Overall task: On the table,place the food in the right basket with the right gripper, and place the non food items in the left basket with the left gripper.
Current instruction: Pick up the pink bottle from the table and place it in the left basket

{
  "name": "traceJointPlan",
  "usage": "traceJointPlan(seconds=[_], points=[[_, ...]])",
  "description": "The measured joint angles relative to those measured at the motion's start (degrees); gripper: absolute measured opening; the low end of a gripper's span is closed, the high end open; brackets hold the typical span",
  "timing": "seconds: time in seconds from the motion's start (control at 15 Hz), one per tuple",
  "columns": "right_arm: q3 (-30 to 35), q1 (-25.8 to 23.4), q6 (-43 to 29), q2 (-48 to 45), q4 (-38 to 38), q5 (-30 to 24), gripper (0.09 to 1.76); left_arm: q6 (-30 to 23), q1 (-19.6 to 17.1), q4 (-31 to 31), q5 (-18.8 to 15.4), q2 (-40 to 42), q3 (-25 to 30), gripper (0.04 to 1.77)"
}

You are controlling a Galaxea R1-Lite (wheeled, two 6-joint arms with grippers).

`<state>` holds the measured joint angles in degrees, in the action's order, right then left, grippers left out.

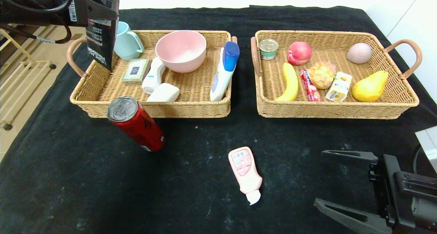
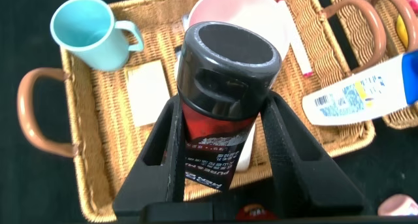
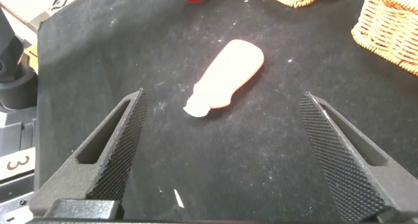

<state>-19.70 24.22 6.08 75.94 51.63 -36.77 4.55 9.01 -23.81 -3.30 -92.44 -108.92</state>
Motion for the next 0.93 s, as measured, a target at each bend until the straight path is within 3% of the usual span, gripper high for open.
traceJointPlan(seconds=[0.33,0.8,0.93], points=[[0.0,0.0,0.0,0.0,0.0,0.0,1.71,-1.0,0.1,6.5,-0.9,-3.2,-0.3,0.8],[-0.1,0.0,0.0,-0.1,0.0,0.0,1.71,-1.2,0.2,9.9,-1.1,-7.3,-0.3,0.8],[-0.1,0.0,0.0,-0.1,0.1,0.0,1.71,-1.2,0.2,9.8,-1.1,-7.6,0.0,0.99]])
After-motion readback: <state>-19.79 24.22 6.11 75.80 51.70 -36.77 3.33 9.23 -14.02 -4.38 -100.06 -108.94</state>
